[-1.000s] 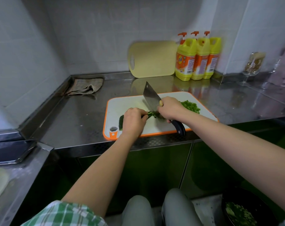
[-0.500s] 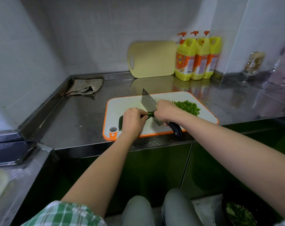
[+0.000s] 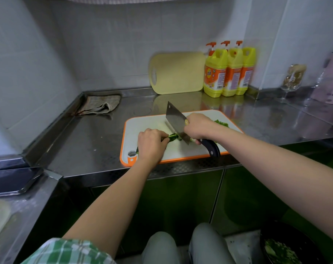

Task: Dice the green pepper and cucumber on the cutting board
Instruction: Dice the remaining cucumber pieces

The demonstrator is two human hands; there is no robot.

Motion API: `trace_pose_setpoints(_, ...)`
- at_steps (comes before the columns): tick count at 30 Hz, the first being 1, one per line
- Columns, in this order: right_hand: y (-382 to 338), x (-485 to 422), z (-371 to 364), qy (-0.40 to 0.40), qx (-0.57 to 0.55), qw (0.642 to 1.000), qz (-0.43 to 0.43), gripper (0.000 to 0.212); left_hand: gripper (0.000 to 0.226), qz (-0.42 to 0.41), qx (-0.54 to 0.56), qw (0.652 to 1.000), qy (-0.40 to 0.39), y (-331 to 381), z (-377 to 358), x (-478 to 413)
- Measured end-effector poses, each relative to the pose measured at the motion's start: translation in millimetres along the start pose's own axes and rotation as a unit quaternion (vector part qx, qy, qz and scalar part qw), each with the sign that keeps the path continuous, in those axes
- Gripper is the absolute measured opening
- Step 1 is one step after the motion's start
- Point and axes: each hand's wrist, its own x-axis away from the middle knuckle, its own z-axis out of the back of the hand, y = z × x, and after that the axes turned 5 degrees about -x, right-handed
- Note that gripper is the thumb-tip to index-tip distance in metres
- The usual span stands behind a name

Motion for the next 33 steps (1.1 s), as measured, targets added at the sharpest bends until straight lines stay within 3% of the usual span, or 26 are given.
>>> trace_pose_setpoints(8, -0.9, -3.3, -15.0, -0.030, 0.032, 0.999, -0.015, 0.013, 0.018, 0.000, 0.058, 0.998, -0.002, -2.6, -5.5, -1.9)
trace_pose_setpoints(16, 10.1, -12.3, -21.2, 0.059, -0.024, 0.998, 0.004, 0.017, 0.018, -0.013, 0.065, 0.998, 0.004, -4.0, -7.6, -1.5)
trace_pose_setpoints(24, -3.5, 2.3, -5.1, -0.016, 0.026, 1.000, 0.002, 0.015, 0.017, -0.010, 0.076, 0.997, 0.004, -4.6, -9.6, -2.1)
trace_pose_setpoints(31, -5.6, -6.9, -25.1, -0.004, 0.042, 0.999, -0.024, 0.015, 0.018, -0.002, 0.086, 0.996, -0.002, -6.0, -11.7, -0.5)
trace_pose_setpoints(33, -3.1, -10.2, -28.9, 0.016, 0.020, 1.000, -0.016, 0.007, 0.019, -0.006, 0.086, 0.996, -0.004, -6.2, -10.8, -0.5)
